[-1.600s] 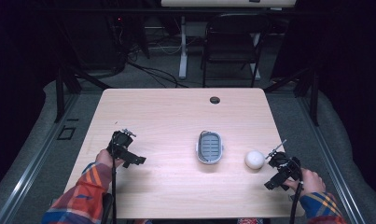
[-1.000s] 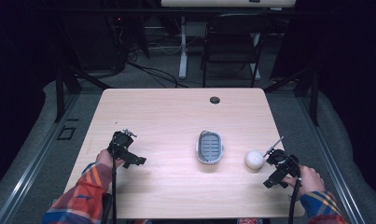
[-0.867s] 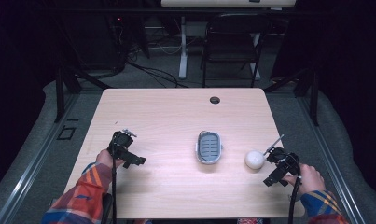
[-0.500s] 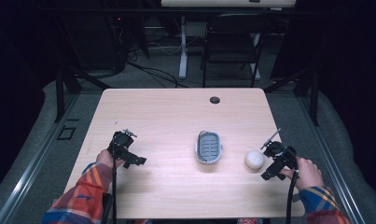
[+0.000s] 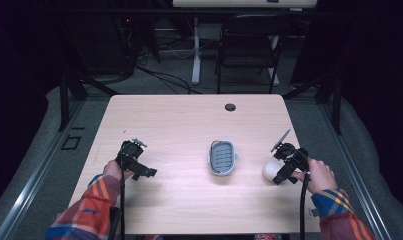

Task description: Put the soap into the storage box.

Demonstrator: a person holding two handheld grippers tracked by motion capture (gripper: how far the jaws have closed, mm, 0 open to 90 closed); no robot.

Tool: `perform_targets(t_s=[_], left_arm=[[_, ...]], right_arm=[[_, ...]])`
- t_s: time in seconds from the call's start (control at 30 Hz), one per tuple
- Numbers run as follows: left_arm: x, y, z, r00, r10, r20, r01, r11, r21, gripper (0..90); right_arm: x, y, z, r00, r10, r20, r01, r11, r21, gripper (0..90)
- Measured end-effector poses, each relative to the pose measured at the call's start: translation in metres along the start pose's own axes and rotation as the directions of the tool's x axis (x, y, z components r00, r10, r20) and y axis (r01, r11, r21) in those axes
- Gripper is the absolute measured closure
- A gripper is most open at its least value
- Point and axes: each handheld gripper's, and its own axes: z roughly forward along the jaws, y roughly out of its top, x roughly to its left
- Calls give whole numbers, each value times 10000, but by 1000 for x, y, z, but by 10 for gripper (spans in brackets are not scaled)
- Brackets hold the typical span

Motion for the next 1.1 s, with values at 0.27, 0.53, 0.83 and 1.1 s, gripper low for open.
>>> perform_targets(t_s=[0.27, 0.53, 0.83, 1.1], left_arm=[[0, 0, 0, 10000, -10, -20, 10, 10000, -21, 0], [0, 0, 0, 10000, -20, 7, 20, 10000, 4, 0], [0, 0, 0, 10000, -14, -5, 14, 10000, 3, 0], [0, 0, 0, 10000, -10, 1, 10, 10000, -2, 0]], right_arm=[[0, 16, 1, 9997, -145, -201, 146, 9999, 69, 0], [-2, 30, 13, 9998, -178, -130, 183, 9991, 370, 0], [-8, 43, 27, 9996, -281, -14, 281, 9941, 1052, 0], [-7, 47, 38, 9998, -181, 80, 172, 9953, 956, 125]])
